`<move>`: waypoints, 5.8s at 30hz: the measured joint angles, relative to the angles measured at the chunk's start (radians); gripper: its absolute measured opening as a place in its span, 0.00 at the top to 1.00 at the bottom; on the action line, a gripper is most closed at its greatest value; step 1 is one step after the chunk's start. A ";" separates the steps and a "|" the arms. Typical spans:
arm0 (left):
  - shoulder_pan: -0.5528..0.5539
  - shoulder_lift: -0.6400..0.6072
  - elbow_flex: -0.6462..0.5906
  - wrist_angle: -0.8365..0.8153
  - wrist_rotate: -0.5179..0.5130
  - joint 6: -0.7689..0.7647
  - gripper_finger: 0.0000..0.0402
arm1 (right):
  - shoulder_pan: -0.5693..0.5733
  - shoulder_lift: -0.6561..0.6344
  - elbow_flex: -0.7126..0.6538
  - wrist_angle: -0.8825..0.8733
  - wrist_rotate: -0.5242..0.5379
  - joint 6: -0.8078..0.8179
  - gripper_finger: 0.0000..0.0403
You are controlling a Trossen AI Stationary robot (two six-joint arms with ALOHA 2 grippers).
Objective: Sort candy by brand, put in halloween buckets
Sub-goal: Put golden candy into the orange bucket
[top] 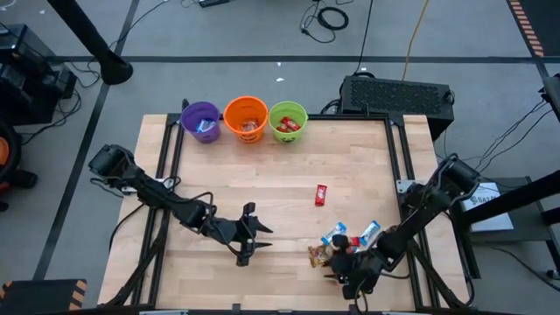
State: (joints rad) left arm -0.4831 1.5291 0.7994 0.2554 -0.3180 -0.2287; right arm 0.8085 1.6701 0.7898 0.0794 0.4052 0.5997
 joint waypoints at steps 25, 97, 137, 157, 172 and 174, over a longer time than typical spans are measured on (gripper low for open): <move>0.011 0.000 0.000 -0.004 -0.039 0.008 0.55 | 0.014 0.092 0.000 -0.108 0.148 -0.088 0.45; 0.013 0.000 0.000 0.011 -0.080 0.027 0.55 | -0.081 -0.335 0.154 -0.143 0.652 -0.551 1.00; -0.003 0.000 0.025 0.193 -0.068 0.073 0.55 | -0.169 -0.244 0.153 0.050 0.871 -0.559 1.00; -0.002 0.000 0.039 0.204 -0.084 0.132 0.55 | -0.226 -0.266 0.153 0.081 -0.017 -0.450 1.00; -0.003 -0.018 0.039 0.184 -0.124 0.104 0.55 | -0.261 -0.266 0.153 0.066 0.094 -0.458 1.00; -0.003 -0.049 0.039 0.146 -0.157 0.063 0.55 | -0.264 -0.266 0.153 0.062 0.221 -0.476 1.00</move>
State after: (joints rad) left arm -0.4860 1.4797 0.8379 0.4012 -0.4749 -0.1652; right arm 0.5443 1.4044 0.9424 0.1412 0.6266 0.1232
